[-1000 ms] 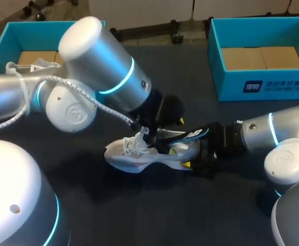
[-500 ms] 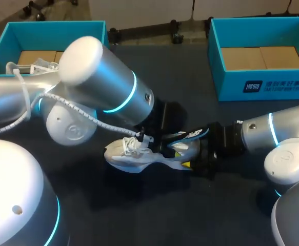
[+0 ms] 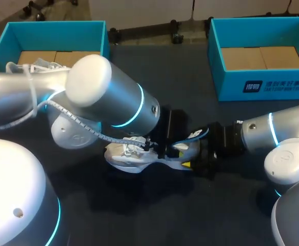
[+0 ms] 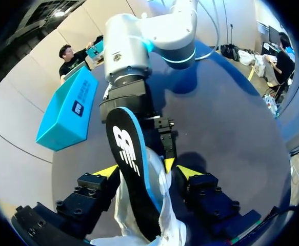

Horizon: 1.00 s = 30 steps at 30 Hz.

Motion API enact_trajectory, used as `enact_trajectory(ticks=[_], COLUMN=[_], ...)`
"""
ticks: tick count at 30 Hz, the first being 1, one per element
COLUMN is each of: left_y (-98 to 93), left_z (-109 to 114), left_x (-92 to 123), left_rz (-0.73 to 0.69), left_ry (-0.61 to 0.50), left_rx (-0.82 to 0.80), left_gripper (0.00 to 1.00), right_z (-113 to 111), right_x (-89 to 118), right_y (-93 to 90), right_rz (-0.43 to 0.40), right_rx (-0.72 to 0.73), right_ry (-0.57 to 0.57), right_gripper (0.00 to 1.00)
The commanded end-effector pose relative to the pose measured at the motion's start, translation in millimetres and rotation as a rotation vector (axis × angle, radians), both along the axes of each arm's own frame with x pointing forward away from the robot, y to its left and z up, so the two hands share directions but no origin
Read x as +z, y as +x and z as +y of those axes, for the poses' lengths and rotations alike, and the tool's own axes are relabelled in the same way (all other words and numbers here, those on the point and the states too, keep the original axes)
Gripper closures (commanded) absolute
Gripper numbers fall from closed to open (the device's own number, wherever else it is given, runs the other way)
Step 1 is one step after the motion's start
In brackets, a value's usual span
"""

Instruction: Take the shoe out of the shoebox, open the shoe tongue, remove and reinsert the insole, then place the shoe into the shoebox

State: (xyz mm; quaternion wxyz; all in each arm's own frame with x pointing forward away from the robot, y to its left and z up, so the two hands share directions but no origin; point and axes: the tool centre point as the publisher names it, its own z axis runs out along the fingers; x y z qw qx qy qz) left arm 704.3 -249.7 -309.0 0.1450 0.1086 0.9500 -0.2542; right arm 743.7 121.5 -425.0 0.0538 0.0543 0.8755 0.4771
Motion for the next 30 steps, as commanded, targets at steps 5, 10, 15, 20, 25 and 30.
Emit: enact_trajectory(ticks=[5, 10, 15, 20, 25, 30], left_y=[8.7, 13.6, 15.3, 14.4, 13.8, 12.2], left_z=[2, 1, -3, -4, -3, -1], left_x=[-4, -7, -7, -9, -13, -15], left_rz=[-0.002, -0.001, -0.001, 0.012, 0.036, 0.061], left_ry=[0.001, 0.007, 0.002, -0.015, -0.041, -0.067], left_rx=[0.014, 0.030, 0.039, 0.060, 0.096, 0.118], left_gripper=[0.39, 0.41, 0.50, 0.72, 0.97, 1.00], right_z=[2, 2, 2, 2, 2, 2], right_x=[-1, -1, -1, -1, -1, -1], right_y=[-0.3, -0.3, -0.3, -0.3, -0.3, -0.3], right_rz=[0.000, 0.000, 0.000, 0.000, 0.000, 0.000], right_rx=[-0.001, -0.001, -0.001, -0.001, -0.001, -0.001], right_ry=[-0.003, -0.003, -0.003, -0.003, -0.003, -0.003], right_gripper=[1.00, 1.00, 1.00, 1.00, 1.00, 1.00])
